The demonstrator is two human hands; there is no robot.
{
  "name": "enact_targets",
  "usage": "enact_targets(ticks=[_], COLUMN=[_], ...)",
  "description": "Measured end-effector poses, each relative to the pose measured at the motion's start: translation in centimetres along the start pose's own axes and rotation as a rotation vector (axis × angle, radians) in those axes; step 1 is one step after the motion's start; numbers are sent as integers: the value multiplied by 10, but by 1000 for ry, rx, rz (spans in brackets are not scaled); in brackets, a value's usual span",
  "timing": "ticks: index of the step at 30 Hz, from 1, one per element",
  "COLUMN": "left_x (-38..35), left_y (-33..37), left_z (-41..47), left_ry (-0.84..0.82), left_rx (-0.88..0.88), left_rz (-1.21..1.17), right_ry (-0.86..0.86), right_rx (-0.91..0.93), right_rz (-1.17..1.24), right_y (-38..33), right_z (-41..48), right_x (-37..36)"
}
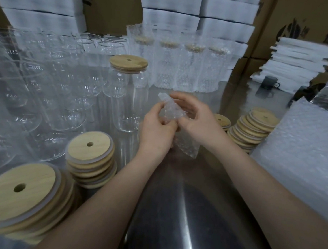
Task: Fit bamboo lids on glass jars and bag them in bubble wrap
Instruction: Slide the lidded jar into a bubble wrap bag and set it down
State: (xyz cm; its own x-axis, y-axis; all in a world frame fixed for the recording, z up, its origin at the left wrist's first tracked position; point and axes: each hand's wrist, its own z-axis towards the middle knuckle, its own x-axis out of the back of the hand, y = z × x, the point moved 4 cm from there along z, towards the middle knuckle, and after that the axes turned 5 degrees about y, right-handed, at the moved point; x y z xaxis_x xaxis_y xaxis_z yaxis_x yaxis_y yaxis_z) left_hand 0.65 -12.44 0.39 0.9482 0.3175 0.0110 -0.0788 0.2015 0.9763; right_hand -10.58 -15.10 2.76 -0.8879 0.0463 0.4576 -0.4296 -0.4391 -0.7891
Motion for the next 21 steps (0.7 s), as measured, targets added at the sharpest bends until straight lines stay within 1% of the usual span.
enact_targets(ticks=[6,12,15,19,21], left_x=[4,10,12,12,11], left_y=[0,3,2,-1,0], left_z=[3,2,3,3,2], left_ry=[72,132,163,130,105], left_rx=[-128,-191,-160,-95,-76], left_rz=[192,342,416,420,421], right_ry=[57,261,364,502,542], right_rx=[61,210,213,204,198], right_rz=[-208,-405,-490,-528,-527], right_y=[-1,-15,-16,-19,-21], right_z=[1,0,-1,-2,-3], right_x=[6,19,29,39,42])
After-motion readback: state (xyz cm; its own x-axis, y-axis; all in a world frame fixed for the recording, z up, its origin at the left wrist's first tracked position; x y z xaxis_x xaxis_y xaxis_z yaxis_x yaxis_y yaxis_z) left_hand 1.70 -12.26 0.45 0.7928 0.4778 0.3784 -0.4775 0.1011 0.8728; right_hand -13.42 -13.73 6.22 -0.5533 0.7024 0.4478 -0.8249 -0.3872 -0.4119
